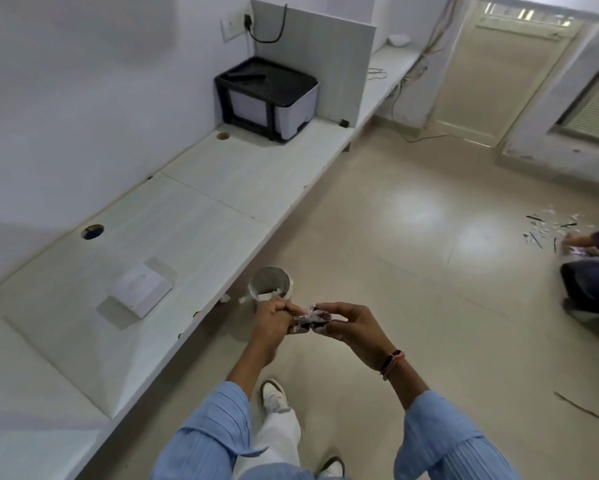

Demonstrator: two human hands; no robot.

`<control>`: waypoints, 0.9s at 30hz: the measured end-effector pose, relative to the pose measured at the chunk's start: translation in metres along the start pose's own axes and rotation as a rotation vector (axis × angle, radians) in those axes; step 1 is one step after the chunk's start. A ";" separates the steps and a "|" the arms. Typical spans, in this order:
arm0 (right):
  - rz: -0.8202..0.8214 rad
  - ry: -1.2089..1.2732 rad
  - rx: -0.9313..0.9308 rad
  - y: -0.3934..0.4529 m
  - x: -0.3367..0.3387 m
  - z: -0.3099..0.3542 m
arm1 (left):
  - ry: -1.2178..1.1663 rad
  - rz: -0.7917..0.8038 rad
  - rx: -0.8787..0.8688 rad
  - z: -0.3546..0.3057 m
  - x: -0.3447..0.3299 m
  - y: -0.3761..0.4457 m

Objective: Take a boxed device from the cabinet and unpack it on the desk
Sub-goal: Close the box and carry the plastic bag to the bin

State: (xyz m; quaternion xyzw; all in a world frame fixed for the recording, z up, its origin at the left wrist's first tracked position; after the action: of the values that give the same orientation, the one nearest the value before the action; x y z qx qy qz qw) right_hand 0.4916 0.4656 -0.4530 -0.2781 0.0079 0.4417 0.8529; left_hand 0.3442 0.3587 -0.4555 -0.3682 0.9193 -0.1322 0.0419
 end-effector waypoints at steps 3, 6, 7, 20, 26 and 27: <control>-0.153 -0.159 0.088 0.008 0.017 0.004 | -0.037 0.099 0.043 -0.004 -0.013 0.013; -0.291 -0.204 0.127 0.027 0.038 0.007 | -0.144 0.258 0.083 -0.001 -0.021 0.039; -0.326 -0.220 0.122 0.034 0.044 0.009 | -0.171 0.323 0.103 0.002 -0.023 0.049; -0.330 -0.297 0.010 0.163 0.061 0.044 | 0.204 0.253 0.010 0.008 -0.026 0.186; -0.256 -0.401 0.008 0.213 0.047 0.043 | 0.226 0.174 0.106 0.015 -0.009 0.221; -0.239 -0.419 0.003 0.221 0.049 0.042 | 0.215 0.152 0.140 0.017 -0.007 0.226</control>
State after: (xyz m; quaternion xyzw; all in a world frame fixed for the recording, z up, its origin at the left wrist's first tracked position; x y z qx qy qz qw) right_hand 0.3437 0.6231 -0.5338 -0.1780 -0.2013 0.3855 0.8827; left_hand 0.2013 0.5165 -0.5339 -0.2774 0.9323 -0.2311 -0.0214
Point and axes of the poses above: each hand's wrist, its own y-axis towards the middle knuckle, its own x-axis out of the back of the hand, z = x × y, the point moved 3 cm from there along y, towards the middle knuckle, and after that the axes turned 9 degrees about -x, right-handed, at the moved point
